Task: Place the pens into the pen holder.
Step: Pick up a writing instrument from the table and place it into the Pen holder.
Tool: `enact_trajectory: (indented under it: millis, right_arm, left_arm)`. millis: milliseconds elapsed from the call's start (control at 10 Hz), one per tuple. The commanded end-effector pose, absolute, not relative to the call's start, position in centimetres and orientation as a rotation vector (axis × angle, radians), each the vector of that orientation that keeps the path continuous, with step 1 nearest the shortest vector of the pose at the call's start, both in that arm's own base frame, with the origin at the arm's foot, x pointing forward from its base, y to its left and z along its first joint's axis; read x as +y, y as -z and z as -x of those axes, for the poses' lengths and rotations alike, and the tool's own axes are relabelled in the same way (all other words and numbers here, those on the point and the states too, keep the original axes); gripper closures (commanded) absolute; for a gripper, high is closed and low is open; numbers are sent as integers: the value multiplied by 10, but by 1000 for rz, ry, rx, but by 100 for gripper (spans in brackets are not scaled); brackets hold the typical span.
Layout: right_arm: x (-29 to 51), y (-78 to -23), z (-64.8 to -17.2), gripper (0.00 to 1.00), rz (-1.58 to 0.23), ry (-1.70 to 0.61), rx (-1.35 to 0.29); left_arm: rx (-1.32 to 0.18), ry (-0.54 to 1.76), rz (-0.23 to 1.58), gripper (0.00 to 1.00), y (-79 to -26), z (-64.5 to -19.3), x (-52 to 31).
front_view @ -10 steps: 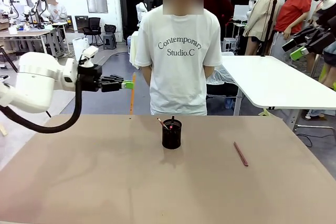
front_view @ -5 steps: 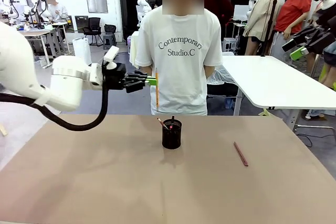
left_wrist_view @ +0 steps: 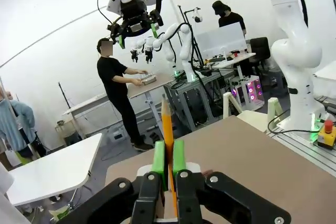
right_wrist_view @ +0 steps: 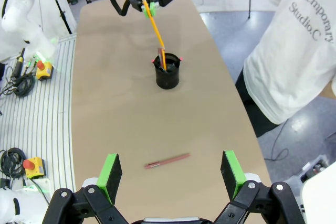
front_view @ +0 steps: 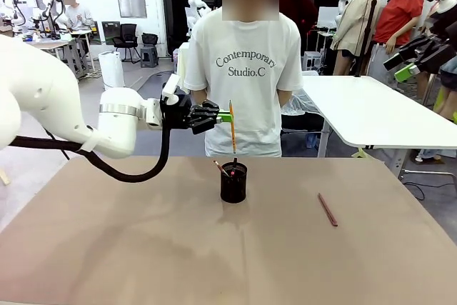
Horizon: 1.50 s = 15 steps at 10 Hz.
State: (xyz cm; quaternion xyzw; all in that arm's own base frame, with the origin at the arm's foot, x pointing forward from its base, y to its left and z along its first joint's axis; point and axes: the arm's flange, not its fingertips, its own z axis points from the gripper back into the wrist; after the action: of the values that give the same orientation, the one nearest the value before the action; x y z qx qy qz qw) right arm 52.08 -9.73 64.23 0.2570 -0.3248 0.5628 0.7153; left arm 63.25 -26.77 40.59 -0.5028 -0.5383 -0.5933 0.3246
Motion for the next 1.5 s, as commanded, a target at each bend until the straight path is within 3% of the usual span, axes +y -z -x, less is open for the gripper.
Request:
enact_trajectory:
  millis: [0,1400]
  right_arm:
    - [-96,-643,-519,0,-572,-1249,-724]
    - [-96,-643,-519,0,-572,-1249,-724]
  left_arm:
    - [-1409,1560,1314,100,-412,-627,-265]
    - [-1274,1493,1471,100,-352,-652,-283]
